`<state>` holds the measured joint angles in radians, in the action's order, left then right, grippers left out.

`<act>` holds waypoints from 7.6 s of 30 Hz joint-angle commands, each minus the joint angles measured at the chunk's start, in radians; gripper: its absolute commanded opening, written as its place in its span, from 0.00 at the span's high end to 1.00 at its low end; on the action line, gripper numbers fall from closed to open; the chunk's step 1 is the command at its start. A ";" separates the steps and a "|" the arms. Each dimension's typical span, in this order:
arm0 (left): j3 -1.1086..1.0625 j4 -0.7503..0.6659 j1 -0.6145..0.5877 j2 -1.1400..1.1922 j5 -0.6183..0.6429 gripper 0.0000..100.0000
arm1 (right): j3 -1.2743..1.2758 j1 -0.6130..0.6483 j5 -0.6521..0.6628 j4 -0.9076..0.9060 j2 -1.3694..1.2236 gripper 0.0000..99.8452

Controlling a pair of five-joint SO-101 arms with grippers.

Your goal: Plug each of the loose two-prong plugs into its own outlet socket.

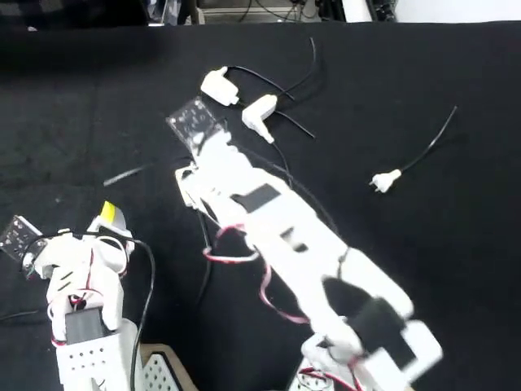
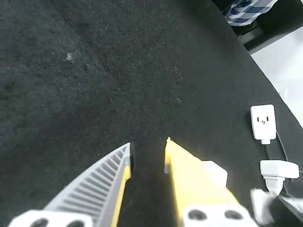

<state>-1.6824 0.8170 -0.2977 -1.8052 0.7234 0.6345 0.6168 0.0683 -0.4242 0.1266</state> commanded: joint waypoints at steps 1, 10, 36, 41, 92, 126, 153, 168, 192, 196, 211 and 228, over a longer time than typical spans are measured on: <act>-0.015 -0.005 -0.007 -0.009 0.000 0.87 | -0.186 -0.014 -0.121 0.020 -0.163 0.99; -0.015 -0.005 -0.007 -0.009 0.000 0.87 | -0.291 -0.012 -0.216 0.023 -0.242 0.99; -0.015 -0.005 -0.007 -0.009 -0.002 0.87 | -0.292 0.115 0.839 -0.052 -0.251 0.99; -0.018 -0.038 0.010 -0.009 0.000 0.87 | -0.285 0.127 0.747 -0.083 -0.202 0.99; -0.019 -0.273 0.424 -0.009 0.086 0.87 | 0.177 0.244 0.107 -0.391 0.837 0.99; -0.019 -0.129 0.038 -0.009 0.084 0.87 | -0.108 -0.075 0.008 -0.365 0.280 0.99; -0.015 -0.048 -0.081 -0.009 0.081 0.87 | -0.291 0.080 0.945 -0.118 -0.191 0.99; -0.016 -0.048 -0.047 -0.009 0.080 0.87 | -0.378 0.031 1.039 -0.126 -0.262 0.99; 0.300 -0.055 0.068 0.304 -0.046 0.87 | -0.409 -0.385 0.907 -0.807 0.202 0.99; 0.598 -0.038 0.068 0.720 -0.048 0.87 | -0.406 -0.445 0.907 -0.873 0.213 0.99; 1.303 0.275 0.394 1.646 0.077 0.87 | -0.257 -0.588 0.913 -0.881 0.213 0.99; 1.405 0.209 0.403 1.880 0.087 0.63 | 0.045 -0.612 0.914 -0.692 0.424 0.99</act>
<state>-0.3184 1.0441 0.0951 0.0821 0.8078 0.6099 0.0123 0.9889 -1.1715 0.4227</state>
